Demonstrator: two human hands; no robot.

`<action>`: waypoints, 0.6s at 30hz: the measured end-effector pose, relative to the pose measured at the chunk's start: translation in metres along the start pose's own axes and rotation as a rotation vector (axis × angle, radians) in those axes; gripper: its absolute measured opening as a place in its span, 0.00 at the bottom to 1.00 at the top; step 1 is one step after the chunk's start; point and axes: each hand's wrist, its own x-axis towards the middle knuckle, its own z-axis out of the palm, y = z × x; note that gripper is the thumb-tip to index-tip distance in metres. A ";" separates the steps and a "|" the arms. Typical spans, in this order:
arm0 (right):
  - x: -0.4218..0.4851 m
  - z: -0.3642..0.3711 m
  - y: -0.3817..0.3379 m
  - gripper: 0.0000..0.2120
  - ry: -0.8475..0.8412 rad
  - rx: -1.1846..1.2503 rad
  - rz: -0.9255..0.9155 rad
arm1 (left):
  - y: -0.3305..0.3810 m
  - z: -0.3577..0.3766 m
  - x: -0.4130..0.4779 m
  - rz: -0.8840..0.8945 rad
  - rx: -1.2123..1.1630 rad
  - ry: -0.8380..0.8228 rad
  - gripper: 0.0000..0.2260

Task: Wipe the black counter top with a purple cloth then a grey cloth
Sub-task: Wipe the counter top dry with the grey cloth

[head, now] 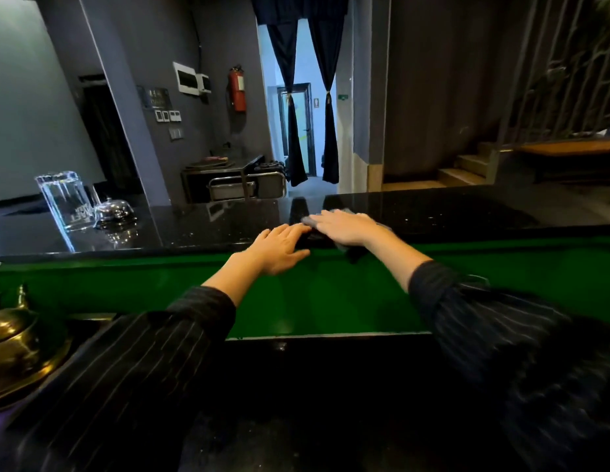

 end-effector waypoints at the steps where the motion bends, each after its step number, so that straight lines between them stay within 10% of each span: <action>1: -0.009 -0.003 0.011 0.23 -0.007 0.006 0.015 | -0.010 0.002 -0.008 0.019 0.047 0.018 0.25; 11: -0.001 0.001 0.047 0.28 0.055 0.002 0.946 | -0.089 0.017 -0.045 -0.013 0.046 0.166 0.28; 18: 0.061 0.024 -0.085 0.27 0.102 -0.010 0.437 | -0.096 0.022 -0.047 0.039 0.065 0.208 0.33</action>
